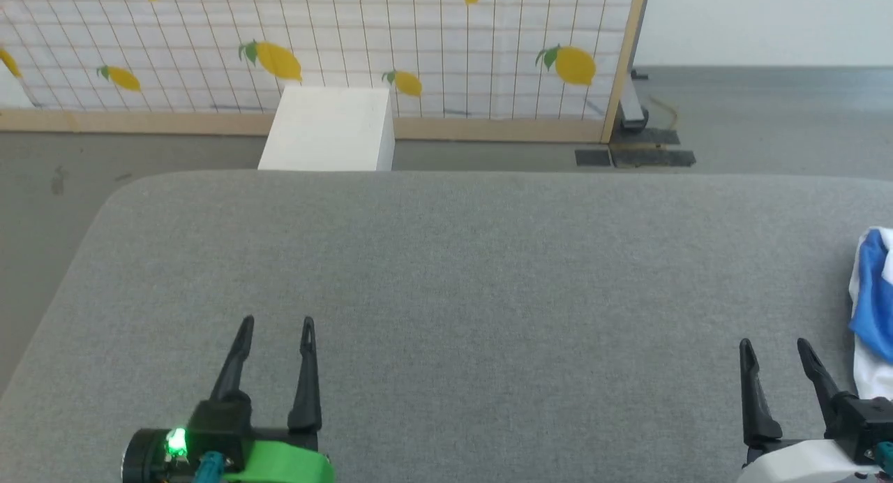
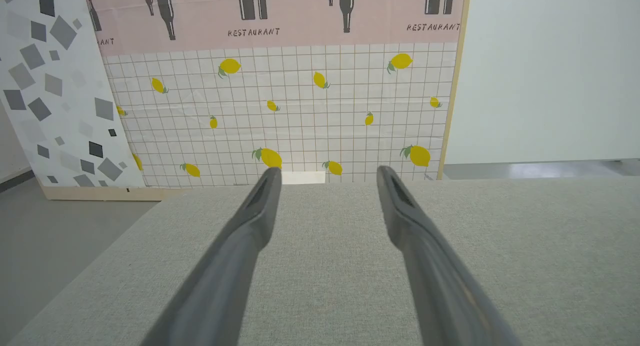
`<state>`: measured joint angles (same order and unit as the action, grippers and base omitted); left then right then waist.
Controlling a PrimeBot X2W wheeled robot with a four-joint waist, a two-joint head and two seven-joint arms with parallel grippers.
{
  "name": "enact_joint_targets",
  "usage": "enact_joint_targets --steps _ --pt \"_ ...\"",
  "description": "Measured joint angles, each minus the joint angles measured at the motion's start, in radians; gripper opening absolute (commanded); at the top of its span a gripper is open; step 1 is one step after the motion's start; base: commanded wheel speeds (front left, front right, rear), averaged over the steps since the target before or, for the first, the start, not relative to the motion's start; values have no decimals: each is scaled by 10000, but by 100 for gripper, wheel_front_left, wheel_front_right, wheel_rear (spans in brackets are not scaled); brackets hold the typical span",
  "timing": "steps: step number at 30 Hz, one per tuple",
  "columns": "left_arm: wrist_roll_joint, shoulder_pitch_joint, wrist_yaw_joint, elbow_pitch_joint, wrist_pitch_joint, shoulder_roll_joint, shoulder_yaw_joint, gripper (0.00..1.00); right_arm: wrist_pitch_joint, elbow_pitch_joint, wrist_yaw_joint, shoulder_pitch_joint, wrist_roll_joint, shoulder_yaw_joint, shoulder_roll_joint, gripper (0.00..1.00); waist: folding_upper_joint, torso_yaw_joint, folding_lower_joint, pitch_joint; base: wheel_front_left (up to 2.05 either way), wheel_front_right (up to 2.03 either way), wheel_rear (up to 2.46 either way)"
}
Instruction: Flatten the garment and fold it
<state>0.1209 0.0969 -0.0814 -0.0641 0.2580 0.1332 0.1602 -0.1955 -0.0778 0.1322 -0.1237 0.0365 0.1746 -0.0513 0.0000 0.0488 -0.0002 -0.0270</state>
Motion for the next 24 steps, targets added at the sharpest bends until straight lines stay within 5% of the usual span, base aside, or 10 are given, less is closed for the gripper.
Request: enact_joint_targets --steps 24 --pt "-198 216 374 573 0 -472 -128 100 -443 -589 0 204 -341 284 6 100 0 -125 0 -12 0 0 0"
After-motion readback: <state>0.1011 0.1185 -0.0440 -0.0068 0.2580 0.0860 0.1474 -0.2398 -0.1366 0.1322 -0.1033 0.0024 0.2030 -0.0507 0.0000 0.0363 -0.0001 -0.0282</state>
